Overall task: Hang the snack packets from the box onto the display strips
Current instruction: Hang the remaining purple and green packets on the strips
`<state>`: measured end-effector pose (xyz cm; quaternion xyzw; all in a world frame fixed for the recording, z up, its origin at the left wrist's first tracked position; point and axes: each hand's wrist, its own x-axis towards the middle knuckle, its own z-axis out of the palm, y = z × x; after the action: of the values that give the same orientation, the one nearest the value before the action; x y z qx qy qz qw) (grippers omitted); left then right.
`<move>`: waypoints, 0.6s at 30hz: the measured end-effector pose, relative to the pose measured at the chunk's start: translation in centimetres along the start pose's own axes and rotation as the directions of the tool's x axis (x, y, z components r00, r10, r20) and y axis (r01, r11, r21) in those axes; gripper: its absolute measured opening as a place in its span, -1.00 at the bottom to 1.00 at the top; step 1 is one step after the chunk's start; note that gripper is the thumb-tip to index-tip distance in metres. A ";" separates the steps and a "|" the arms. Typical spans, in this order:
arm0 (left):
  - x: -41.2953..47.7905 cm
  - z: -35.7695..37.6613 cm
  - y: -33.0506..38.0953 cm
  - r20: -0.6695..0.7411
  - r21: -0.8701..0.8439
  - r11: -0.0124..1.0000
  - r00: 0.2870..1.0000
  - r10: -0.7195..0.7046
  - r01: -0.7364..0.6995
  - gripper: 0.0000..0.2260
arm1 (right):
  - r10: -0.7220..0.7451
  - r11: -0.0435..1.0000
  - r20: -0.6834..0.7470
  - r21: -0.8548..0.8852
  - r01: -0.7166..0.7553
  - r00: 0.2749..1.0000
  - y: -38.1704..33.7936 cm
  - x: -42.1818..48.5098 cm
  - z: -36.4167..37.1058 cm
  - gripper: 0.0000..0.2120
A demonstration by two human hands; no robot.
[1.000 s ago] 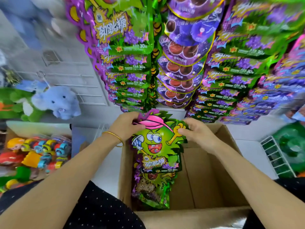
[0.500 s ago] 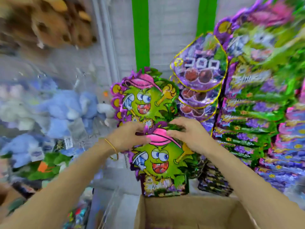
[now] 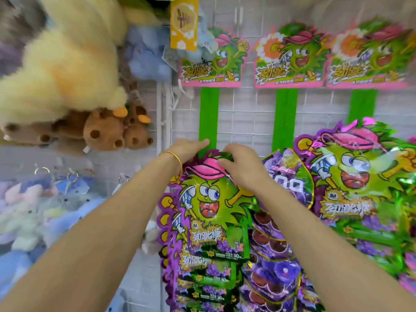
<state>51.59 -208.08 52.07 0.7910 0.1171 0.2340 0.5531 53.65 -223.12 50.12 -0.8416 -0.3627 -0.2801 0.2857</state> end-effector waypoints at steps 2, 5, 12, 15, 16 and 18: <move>0.4 -0.5 -0.1 0.029 -0.012 1.000 0.999 -0.021 0.022 -0.47 | 0.012 0.999 -0.016 -0.038 -0.013 1.000 -0.2 0.8 0.5 -0.81; 0.5 -0.9 0.0 0.114 -0.036 0.997 0.991 -0.062 0.067 -0.62 | 0.026 0.997 -0.046 -0.073 -0.029 0.999 -0.4 1.4 1.0 -0.82; 0.8 -0.8 0.1 0.133 -0.002 0.995 0.986 -0.099 0.101 -0.60 | 0.067 0.995 -0.092 -0.064 -0.073 0.994 -0.8 2.1 1.6 -0.83; 1.0 -0.6 0.2 0.106 0.016 0.997 0.991 -0.078 0.076 -0.60 | 0.098 0.993 -0.098 -0.054 -0.104 0.990 -0.8 1.9 1.8 -0.83; 1.1 -0.6 0.2 0.096 0.023 0.997 0.993 -0.070 0.068 -0.60 | 0.112 0.992 -0.093 -0.051 -0.117 0.989 -0.8 1.8 1.8 -0.82; 1.1 -0.7 0.1 0.081 0.044 0.997 0.994 -0.071 0.068 -0.59 | 0.131 0.990 -0.075 -0.048 -0.135 0.989 -0.8 1.5 1.9 -0.81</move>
<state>52.16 -207.09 52.57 0.8066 0.1265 0.1795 0.5487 54.45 -220.67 50.08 -0.8605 -0.2879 -0.2999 0.2944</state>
